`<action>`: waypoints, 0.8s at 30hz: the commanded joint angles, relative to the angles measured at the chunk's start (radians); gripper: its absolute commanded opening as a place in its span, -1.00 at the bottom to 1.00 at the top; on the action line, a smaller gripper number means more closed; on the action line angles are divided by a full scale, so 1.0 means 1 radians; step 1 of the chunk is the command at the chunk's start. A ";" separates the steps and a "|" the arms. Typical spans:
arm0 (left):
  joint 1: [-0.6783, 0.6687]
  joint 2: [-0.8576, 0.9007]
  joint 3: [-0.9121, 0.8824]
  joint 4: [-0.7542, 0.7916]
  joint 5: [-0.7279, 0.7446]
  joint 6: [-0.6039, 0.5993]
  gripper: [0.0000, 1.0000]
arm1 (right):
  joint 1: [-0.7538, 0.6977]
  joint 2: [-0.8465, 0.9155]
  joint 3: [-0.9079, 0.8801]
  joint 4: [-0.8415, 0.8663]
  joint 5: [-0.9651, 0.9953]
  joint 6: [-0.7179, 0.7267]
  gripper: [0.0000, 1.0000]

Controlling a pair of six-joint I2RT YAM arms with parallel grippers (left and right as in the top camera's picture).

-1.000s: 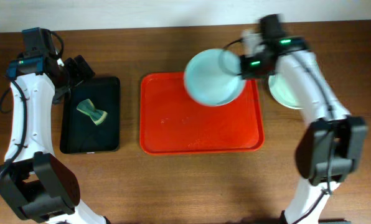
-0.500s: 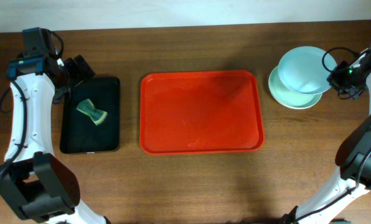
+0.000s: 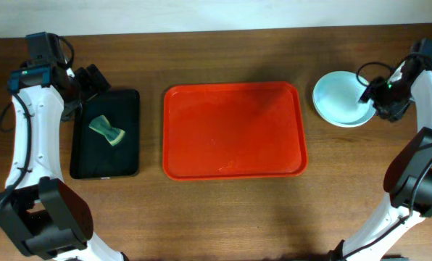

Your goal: Clean dirty plates on tray and stack at the side

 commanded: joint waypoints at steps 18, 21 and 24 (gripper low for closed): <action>0.004 0.003 0.003 -0.002 0.015 0.006 0.98 | 0.304 -1.007 -0.443 -0.280 0.050 -0.009 0.97; 0.004 0.003 0.003 -0.002 0.015 0.006 0.98 | 0.304 -1.028 -0.443 -0.281 0.050 -0.009 0.97; 0.004 0.003 0.003 -0.002 0.015 0.006 0.98 | 0.304 -1.011 -0.443 -0.281 0.051 -0.010 0.97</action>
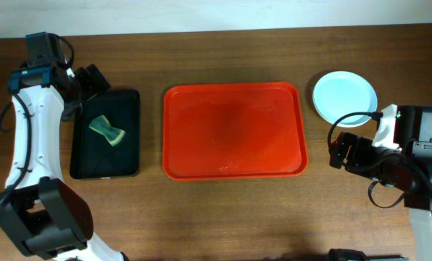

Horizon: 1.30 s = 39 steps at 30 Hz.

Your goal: Clean dirty plates on tray and stack at the side

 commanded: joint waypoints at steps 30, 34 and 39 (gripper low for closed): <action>0.004 0.003 0.003 -0.002 0.014 0.006 0.98 | 0.301 -1.067 -1.180 1.124 0.043 -0.045 0.97; 0.004 0.003 0.003 -0.002 0.014 0.006 0.98 | 0.301 -1.067 -1.206 1.162 0.088 -0.045 0.97; 0.004 0.003 0.003 -0.002 0.014 0.006 0.98 | 0.301 -1.067 -1.213 1.206 0.181 -0.045 0.98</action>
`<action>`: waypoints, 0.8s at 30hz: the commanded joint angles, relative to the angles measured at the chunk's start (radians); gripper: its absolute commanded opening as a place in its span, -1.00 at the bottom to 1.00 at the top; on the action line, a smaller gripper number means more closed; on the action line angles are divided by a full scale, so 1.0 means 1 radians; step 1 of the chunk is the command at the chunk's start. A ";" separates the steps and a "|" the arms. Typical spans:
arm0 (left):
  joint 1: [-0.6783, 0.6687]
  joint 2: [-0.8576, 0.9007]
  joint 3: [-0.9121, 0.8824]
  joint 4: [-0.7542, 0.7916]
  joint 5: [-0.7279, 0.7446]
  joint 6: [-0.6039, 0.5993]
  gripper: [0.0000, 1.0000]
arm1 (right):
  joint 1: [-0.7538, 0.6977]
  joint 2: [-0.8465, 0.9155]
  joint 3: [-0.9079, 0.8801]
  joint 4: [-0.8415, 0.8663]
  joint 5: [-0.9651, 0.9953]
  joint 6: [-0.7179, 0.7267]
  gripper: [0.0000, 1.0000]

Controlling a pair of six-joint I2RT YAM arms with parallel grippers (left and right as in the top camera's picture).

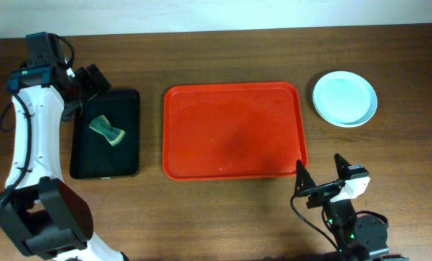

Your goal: Clean dirty plates on tray and stack at the side

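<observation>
The red tray (234, 130) lies mid-table with nothing on it. A pale blue plate (344, 98) rests on the wood to its right. A green sponge (106, 130) lies in the black tray (106, 165) at the left. My left gripper (95, 80) hovers at that black tray's far left corner; its jaws are too small to read. My right gripper (322, 172) stands open near the table's front edge, below the red tray's right corner, with nothing between its fingers.
Bare brown wood surrounds the trays. The left arm's white links run down the table's left side. The right arm's base sits at the bottom right edge.
My right gripper has gone from beside the plate's lower edge to the front of the table, fingers pointing up and apart. The plate, sponge and left arm are unmoved.
First my right gripper sat at the pale blue plate's right rim, beside the red tray. Then it was off the plate, just below it. Now it is folded back near the front edge, open, with the plate left on the wood.
</observation>
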 commanded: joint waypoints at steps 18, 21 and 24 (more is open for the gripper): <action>0.004 0.003 0.003 -0.002 0.007 0.006 0.98 | 0.008 -0.011 -0.123 0.087 0.085 -0.030 0.97; 0.004 0.003 0.003 -0.002 0.007 0.006 0.98 | 0.008 -0.011 -0.123 0.087 0.077 -0.029 0.97; 0.004 0.003 0.003 -0.002 0.007 0.006 0.98 | 0.008 -0.011 -0.123 0.087 0.077 -0.030 0.97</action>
